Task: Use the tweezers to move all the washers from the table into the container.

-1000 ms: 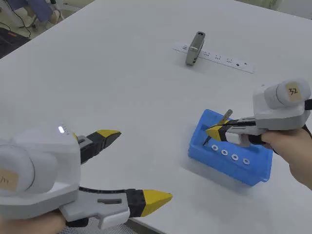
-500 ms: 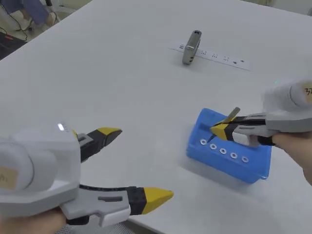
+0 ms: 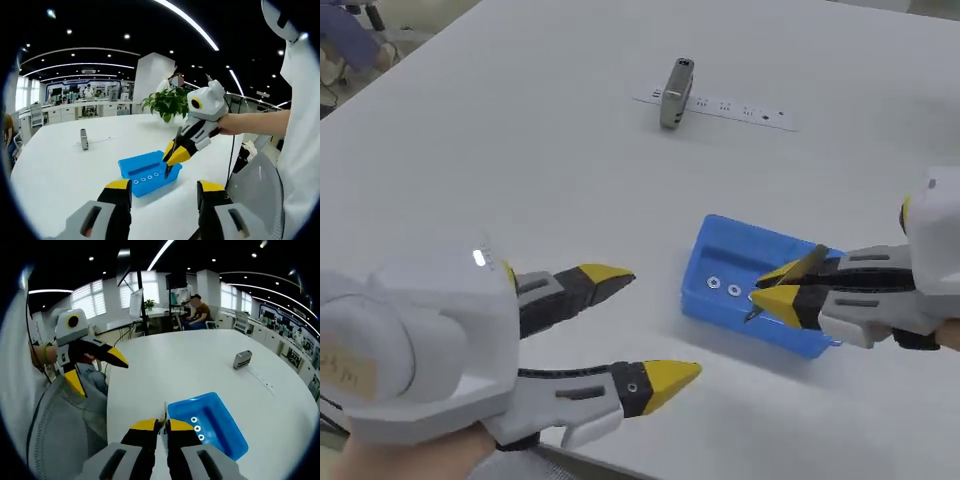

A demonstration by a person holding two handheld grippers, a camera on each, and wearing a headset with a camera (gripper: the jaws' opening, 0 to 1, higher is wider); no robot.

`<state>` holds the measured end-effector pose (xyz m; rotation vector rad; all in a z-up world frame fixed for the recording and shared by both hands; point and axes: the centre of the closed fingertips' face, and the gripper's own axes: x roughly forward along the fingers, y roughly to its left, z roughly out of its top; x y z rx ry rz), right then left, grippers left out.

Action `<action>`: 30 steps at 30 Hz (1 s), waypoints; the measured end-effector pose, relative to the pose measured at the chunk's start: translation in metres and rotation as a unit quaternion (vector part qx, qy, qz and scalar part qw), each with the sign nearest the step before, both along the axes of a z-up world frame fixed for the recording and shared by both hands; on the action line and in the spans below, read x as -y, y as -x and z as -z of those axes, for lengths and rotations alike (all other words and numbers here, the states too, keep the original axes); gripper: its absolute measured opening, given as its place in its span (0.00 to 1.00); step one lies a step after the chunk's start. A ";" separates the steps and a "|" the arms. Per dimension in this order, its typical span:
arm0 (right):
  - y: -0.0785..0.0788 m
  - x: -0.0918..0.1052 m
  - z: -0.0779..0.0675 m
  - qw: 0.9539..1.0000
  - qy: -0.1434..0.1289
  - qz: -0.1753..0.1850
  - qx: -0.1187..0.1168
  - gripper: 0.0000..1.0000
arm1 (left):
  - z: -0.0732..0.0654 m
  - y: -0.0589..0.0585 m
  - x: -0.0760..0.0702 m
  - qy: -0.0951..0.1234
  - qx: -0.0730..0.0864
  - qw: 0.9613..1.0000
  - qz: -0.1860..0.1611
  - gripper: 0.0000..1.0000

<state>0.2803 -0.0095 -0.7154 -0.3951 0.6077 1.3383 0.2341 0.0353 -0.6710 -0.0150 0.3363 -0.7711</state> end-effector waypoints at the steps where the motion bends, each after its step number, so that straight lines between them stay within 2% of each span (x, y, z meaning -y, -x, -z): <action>1: 0.004 0.003 0.003 1.000 0.005 -0.001 -0.002 0.04 | -0.002 0.000 0.004 0.003 0.001 1.000 0.006 0.46; 3: 0.014 0.009 0.010 1.000 0.013 0.005 -0.003 0.04 | -0.006 0.001 0.015 0.010 0.001 1.000 0.025 0.38; 5: 0.025 0.014 0.018 1.000 0.018 0.008 -0.008 0.04 | -0.009 0.004 0.028 0.031 -0.011 0.998 0.054 0.32; 9: 0.041 0.021 0.029 0.999 0.027 0.010 -0.016 0.04 | -0.008 0.005 0.042 0.041 -0.029 0.995 0.087 0.26; 10: 0.043 0.022 0.030 0.999 0.028 0.011 -0.018 0.04 | -0.007 0.006 0.044 0.037 -0.030 0.994 0.097 0.26; 13: 0.051 0.022 0.033 0.999 0.026 0.012 -0.022 0.04 | 0.001 0.010 0.052 0.004 -0.035 0.991 0.130 0.24; 16: 0.059 0.021 0.038 0.999 0.045 -0.010 -0.011 0.04 | 0.004 0.014 0.062 -0.014 -0.035 0.986 0.162 0.22; 18: 0.065 0.022 0.043 0.997 0.069 -0.038 0.008 0.04 | 0.006 0.018 0.069 -0.021 -0.037 0.981 0.188 0.19; 19: 0.067 0.022 0.044 0.996 0.078 -0.047 0.014 0.04 | 0.008 0.021 0.071 -0.033 -0.037 0.978 0.204 0.17; 20: 0.071 0.021 0.047 0.994 0.089 -0.065 0.019 0.04 | 0.012 0.025 0.074 -0.055 -0.036 0.973 0.223 0.15; 21: 0.073 0.021 0.048 0.992 0.094 -0.075 0.024 0.04 | 0.014 0.026 0.075 -0.067 -0.031 0.970 0.231 0.11; 22: 0.075 0.019 0.049 0.991 0.099 -0.086 0.029 0.04 | 0.015 0.028 0.078 -0.079 -0.026 0.966 0.244 0.08; 26: 0.082 0.015 0.053 0.988 0.107 -0.110 0.031 0.04 | 0.013 0.030 0.084 -0.080 -0.029 0.963 0.256 0.05; 30: 0.083 0.015 0.055 0.985 0.117 -0.120 0.038 0.04 | 0.017 0.033 0.086 -0.108 -0.025 0.954 0.277 0.02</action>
